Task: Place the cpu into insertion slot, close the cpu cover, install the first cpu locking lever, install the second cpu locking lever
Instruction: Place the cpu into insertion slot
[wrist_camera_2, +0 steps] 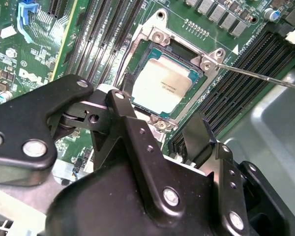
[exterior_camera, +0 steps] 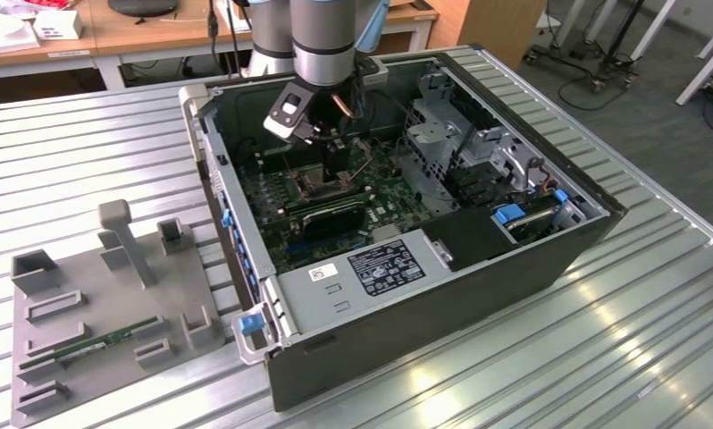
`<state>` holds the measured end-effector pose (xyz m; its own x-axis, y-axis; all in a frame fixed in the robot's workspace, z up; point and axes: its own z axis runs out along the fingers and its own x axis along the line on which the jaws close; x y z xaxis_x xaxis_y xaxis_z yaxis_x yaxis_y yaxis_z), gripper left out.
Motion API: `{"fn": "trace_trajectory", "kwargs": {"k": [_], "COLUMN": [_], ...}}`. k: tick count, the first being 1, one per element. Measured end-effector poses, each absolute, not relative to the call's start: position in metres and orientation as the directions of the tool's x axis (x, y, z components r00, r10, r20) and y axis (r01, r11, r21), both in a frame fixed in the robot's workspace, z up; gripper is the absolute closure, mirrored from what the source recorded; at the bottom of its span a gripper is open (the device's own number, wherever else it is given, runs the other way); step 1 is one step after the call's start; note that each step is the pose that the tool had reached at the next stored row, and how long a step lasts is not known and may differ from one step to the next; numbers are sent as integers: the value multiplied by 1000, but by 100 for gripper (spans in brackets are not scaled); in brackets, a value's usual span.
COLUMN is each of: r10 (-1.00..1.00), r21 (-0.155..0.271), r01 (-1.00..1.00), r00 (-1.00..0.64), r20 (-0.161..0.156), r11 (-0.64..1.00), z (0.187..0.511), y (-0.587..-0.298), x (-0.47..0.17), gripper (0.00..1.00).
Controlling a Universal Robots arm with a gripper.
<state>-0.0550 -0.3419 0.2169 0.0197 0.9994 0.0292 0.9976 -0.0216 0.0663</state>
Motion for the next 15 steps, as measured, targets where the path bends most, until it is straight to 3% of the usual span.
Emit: {"fn": "trace_trajectory", "kwargs": {"k": [11, 13, 15], "r10": [999, 999, 999], "r21": [62, 62, 62], "r01": [998, 998, 998], "r00": [20, 20, 20], "r20": [29, 29, 29], "r11": [-22, -22, -22], "z": [217, 217, 217], "y": [-342, -342, -342], "x": [-54, -54, -54], "gripper": [34, 47, 53]}}
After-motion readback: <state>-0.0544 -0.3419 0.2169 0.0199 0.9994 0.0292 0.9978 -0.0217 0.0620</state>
